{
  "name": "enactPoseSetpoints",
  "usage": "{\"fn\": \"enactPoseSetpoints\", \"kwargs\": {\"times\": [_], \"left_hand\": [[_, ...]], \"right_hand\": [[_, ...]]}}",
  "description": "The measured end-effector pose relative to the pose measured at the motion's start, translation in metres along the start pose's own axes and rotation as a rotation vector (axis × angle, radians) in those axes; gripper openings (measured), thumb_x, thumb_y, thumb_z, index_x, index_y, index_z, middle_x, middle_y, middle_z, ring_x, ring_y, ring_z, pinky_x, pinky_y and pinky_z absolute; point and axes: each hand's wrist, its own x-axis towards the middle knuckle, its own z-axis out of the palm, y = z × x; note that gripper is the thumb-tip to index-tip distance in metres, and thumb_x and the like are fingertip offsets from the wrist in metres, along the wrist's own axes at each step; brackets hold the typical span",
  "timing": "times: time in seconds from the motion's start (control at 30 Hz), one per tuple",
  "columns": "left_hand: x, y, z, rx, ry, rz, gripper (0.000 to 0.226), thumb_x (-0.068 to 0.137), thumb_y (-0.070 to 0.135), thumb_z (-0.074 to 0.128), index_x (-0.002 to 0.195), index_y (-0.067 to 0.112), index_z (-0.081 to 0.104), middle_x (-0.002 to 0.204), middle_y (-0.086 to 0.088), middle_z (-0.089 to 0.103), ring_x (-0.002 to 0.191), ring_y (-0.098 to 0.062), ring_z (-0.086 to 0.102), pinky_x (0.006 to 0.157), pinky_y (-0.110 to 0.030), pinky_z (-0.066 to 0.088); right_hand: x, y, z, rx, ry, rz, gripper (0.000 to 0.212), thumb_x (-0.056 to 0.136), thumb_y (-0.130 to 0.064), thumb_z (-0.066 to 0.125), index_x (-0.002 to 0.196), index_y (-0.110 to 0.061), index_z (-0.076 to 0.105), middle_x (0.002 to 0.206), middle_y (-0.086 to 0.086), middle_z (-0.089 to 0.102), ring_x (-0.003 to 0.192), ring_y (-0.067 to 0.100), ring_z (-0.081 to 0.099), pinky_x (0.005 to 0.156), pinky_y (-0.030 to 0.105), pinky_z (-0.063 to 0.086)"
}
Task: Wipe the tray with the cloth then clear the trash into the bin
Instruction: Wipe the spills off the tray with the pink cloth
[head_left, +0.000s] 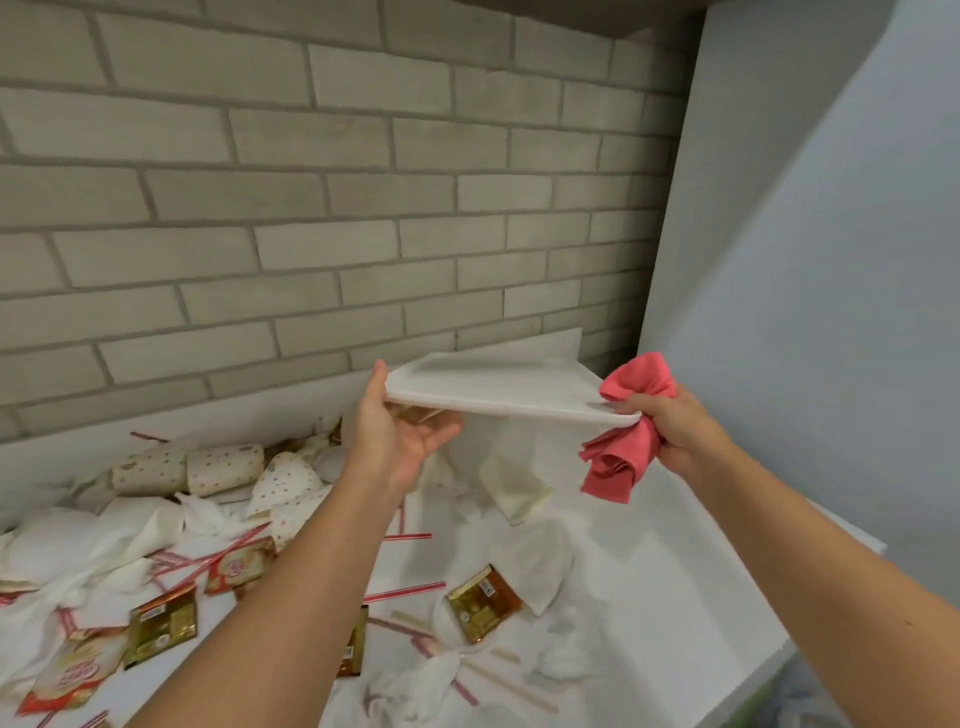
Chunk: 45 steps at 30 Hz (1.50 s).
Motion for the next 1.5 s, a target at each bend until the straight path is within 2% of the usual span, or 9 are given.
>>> {"fn": "enactPoseSetpoints", "kwargs": {"times": [0.17, 0.37, 0.43, 0.57, 0.67, 0.9, 1.23, 1.4, 1.5], "left_hand": [[0.021, -0.016, 0.016, 0.268, -0.033, -0.154, 0.025, 0.092, 0.012, 0.032, 0.088, 0.000, 0.053, 0.058, -0.010, 0.066, 0.046, -0.019, 0.066, 0.037, -0.017, 0.048], [0.035, -0.070, 0.052, 0.208, -0.072, -0.235, 0.023, 0.089, -0.009, 0.032, 0.081, -0.006, 0.053, 0.076, -0.017, 0.063, 0.071, -0.029, 0.062, 0.051, -0.027, 0.058], [0.041, -0.090, 0.062, 0.180, -0.074, -0.257, 0.022, 0.089, -0.011, 0.031, 0.085, -0.007, 0.052, 0.085, -0.018, 0.059, 0.079, -0.029, 0.058, 0.051, -0.030, 0.059], [0.048, -0.123, 0.071, 0.175, -0.076, -0.280, 0.022, 0.087, -0.015, 0.030, 0.083, -0.009, 0.051, 0.089, -0.020, 0.057, 0.082, -0.030, 0.058, 0.066, -0.042, 0.059], [0.052, -0.145, 0.075, 0.174, -0.064, -0.296, 0.024, 0.086, -0.017, 0.029, 0.080, -0.010, 0.051, 0.090, -0.022, 0.057, 0.082, -0.032, 0.058, 0.072, -0.046, 0.053], [0.063, -0.181, 0.081, 0.228, -0.051, -0.350, 0.026, 0.088, -0.019, 0.029, 0.103, -0.017, 0.049, 0.096, -0.022, 0.059, 0.084, -0.032, 0.061, 0.063, -0.035, 0.058], [0.077, -0.204, 0.069, 0.424, 0.061, -0.419, 0.031, 0.087, -0.020, 0.031, 0.112, -0.015, 0.049, 0.110, -0.026, 0.057, 0.082, -0.029, 0.062, 0.053, -0.027, 0.059], [0.081, -0.210, 0.063, 0.661, 0.141, -0.445, 0.008, 0.090, -0.008, 0.046, 0.099, -0.006, 0.046, 0.084, -0.020, 0.051, 0.067, -0.023, 0.060, 0.050, -0.021, 0.053], [0.083, -0.212, 0.061, 0.726, 0.125, -0.435, 0.010, 0.090, -0.005, 0.046, 0.100, -0.006, 0.045, 0.097, -0.024, 0.051, 0.067, -0.021, 0.059, 0.052, -0.021, 0.052]], "right_hand": [[0.034, -0.007, -0.058, -0.022, 0.050, 0.049, 0.027, 0.081, 0.017, 0.049, 0.085, -0.008, 0.060, 0.070, 0.013, 0.065, 0.048, 0.015, 0.066, 0.044, 0.030, 0.055], [0.071, 0.008, -0.108, 0.223, 0.238, 0.039, 0.016, 0.079, -0.013, 0.068, 0.090, -0.012, 0.058, 0.098, 0.018, 0.060, 0.089, 0.035, 0.062, 0.084, 0.058, 0.051], [0.077, 0.016, -0.115, 0.268, 0.331, 0.016, 0.030, 0.072, -0.021, 0.074, 0.095, -0.012, 0.057, 0.098, 0.012, 0.061, 0.084, 0.028, 0.064, 0.082, 0.050, 0.054], [0.080, 0.036, -0.120, 0.259, 0.517, -0.024, 0.019, 0.082, -0.006, 0.069, 0.083, -0.013, 0.051, 0.084, -0.001, 0.058, 0.068, 0.009, 0.058, 0.057, 0.023, 0.054], [0.082, 0.050, -0.125, 0.163, 0.576, -0.036, 0.032, 0.079, -0.004, 0.071, 0.103, -0.007, 0.051, 0.088, 0.005, 0.056, 0.059, 0.007, 0.058, 0.046, 0.016, 0.051], [0.091, 0.070, -0.111, -0.132, 0.470, 0.071, 0.044, 0.077, -0.007, 0.072, 0.113, -0.008, 0.047, 0.102, 0.009, 0.062, 0.089, 0.030, 0.062, 0.087, 0.047, 0.053], [0.095, 0.090, -0.107, -0.305, 0.315, 0.221, 0.045, 0.078, -0.016, 0.073, 0.113, -0.013, 0.047, 0.100, 0.010, 0.060, 0.090, 0.032, 0.062, 0.087, 0.047, 0.053], [0.091, 0.092, -0.101, -0.272, 0.180, 0.288, 0.030, 0.087, -0.015, 0.065, 0.111, -0.004, 0.050, 0.098, 0.014, 0.064, 0.075, 0.020, 0.059, 0.071, 0.032, 0.050], [0.089, 0.092, -0.095, -0.373, 0.253, 0.322, 0.032, 0.086, -0.024, 0.062, 0.107, -0.001, 0.053, 0.106, 0.014, 0.066, 0.091, 0.027, 0.061, 0.082, 0.037, 0.049]]}}
